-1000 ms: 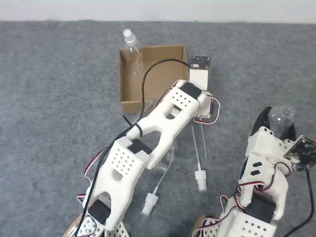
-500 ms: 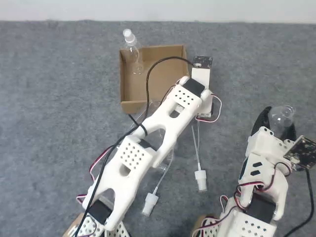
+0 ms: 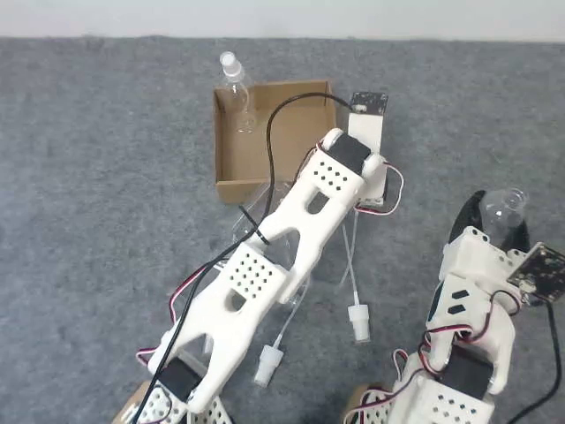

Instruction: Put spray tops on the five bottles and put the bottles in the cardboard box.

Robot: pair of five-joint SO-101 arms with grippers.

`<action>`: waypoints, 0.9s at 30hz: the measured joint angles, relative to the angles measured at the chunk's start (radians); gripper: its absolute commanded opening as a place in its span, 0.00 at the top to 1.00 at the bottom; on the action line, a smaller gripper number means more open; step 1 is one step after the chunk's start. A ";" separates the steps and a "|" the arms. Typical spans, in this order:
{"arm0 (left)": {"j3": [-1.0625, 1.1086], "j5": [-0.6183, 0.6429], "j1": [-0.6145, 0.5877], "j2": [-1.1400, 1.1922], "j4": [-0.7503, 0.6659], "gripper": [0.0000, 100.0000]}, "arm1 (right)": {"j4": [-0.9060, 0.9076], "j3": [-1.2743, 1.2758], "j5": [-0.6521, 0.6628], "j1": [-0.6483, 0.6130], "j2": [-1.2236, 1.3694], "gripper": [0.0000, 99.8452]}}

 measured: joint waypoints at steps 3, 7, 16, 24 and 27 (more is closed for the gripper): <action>-0.011 0.000 0.000 0.002 0.003 0.96 | 0.000 0.000 0.000 0.000 0.000 0.99; -0.012 -0.014 0.029 0.002 0.003 0.99 | 0.000 0.000 0.000 0.000 0.000 0.99; -0.012 -0.072 0.032 -0.077 0.003 0.99 | 0.000 0.000 0.000 0.000 0.000 0.99; 0.180 -0.077 0.021 -0.279 0.003 0.99 | 0.000 0.000 0.000 0.000 0.000 0.99; 0.269 -0.077 0.025 -0.384 0.003 0.99 | 0.000 0.000 0.000 0.000 0.000 0.99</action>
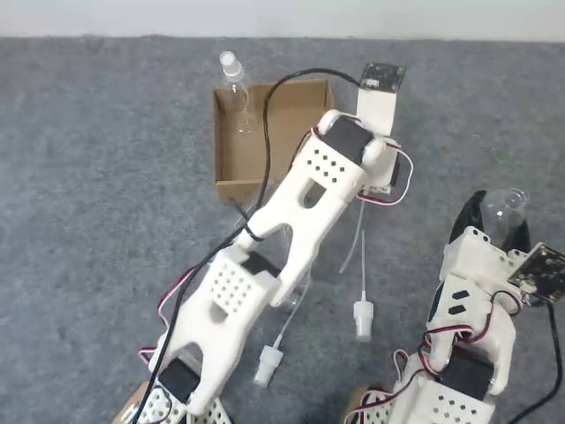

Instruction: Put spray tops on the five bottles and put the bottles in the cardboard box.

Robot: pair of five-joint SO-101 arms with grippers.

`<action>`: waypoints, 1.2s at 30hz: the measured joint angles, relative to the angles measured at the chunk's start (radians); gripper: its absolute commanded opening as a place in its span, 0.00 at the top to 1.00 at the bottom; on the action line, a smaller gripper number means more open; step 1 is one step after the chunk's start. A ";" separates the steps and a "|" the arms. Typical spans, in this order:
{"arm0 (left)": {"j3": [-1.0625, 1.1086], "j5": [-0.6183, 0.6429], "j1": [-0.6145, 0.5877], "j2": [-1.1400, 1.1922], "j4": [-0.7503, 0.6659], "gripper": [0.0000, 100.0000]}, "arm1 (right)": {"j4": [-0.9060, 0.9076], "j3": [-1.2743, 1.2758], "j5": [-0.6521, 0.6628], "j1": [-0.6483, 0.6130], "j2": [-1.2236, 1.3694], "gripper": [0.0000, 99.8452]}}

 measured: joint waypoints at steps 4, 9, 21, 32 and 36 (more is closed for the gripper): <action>0.104 0.000 -0.002 -0.127 0.000 0.99 | 0.000 0.000 0.000 0.000 0.000 0.99; 0.178 0.000 -0.011 -0.229 0.000 0.99 | 0.000 0.020 0.012 -0.035 0.000 0.99; 0.344 0.000 -0.043 -0.456 0.000 0.99 | 0.000 0.040 0.052 -0.155 0.000 0.99; 0.706 0.002 -0.051 -0.763 -0.117 0.99 | 0.002 0.089 0.192 -0.354 0.000 0.99; 0.890 0.000 -0.057 -0.905 -0.233 0.99 | 0.002 0.092 0.216 -0.410 0.000 0.99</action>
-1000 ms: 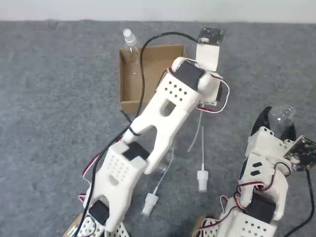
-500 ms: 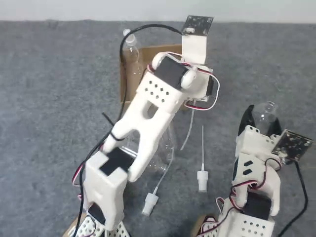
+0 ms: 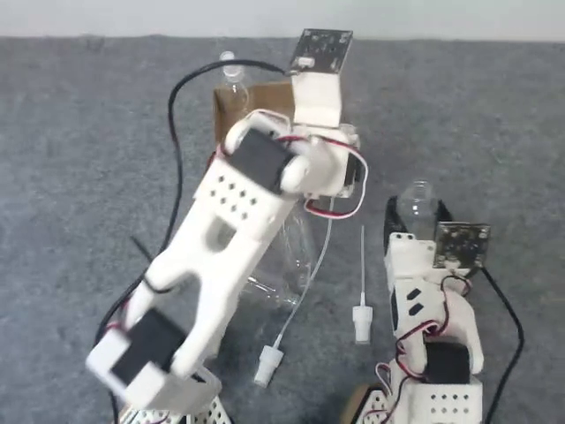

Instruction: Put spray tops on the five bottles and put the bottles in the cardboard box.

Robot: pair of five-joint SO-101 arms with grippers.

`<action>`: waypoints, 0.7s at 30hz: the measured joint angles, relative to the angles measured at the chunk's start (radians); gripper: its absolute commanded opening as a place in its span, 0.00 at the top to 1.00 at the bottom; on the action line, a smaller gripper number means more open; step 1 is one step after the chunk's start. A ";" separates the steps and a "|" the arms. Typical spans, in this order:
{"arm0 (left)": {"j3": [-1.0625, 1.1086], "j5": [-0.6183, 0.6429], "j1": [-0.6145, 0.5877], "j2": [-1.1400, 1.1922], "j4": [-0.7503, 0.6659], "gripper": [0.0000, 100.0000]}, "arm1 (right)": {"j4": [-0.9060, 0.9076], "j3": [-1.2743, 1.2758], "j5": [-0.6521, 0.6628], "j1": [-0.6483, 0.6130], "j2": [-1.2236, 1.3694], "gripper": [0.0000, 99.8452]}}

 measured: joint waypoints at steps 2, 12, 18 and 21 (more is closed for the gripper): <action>0.092 0.000 -0.017 -0.075 -0.061 0.99 | 0.000 0.003 0.015 -0.021 0.000 0.99; 0.437 0.005 -0.149 -0.453 -0.307 0.99 | 0.000 0.037 0.051 -0.138 0.000 0.99; 0.583 0.005 -0.192 -0.651 -0.402 0.99 | 0.000 0.054 0.051 -0.221 -0.002 0.99; 0.649 0.005 -0.210 -0.744 -0.448 0.99 | 0.000 0.074 0.051 -0.272 -0.003 0.99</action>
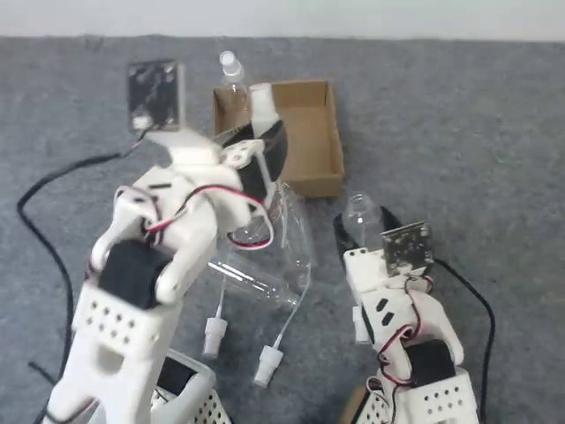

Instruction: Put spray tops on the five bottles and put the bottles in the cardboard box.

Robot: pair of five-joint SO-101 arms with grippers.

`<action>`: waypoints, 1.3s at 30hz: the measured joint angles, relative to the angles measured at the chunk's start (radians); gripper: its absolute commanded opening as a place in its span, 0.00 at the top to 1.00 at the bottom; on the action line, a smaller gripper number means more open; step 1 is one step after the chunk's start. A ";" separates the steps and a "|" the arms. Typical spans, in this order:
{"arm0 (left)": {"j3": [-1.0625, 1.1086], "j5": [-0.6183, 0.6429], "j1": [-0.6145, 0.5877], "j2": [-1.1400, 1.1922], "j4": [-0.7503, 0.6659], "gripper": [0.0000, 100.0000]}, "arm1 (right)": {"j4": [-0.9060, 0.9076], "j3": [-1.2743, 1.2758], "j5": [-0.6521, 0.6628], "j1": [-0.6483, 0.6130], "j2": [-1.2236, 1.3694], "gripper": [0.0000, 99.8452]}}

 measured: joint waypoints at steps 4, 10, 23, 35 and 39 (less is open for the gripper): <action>0.092 0.003 -0.038 -0.124 -0.061 0.99 | 0.000 0.020 0.002 -0.097 0.002 0.99; 0.212 0.078 -0.126 -0.299 -0.112 0.99 | 0.000 0.037 0.006 -0.255 0.002 0.99; 0.362 0.127 -0.180 -0.535 -0.112 0.99 | -0.014 0.037 0.006 -0.446 0.000 0.99; 0.548 0.127 -0.180 -0.701 -0.216 0.99 | -0.106 0.043 0.006 -0.465 0.002 0.99; 0.554 0.127 -0.180 -0.726 -0.221 0.99 | -0.106 0.043 0.006 -0.471 0.002 0.99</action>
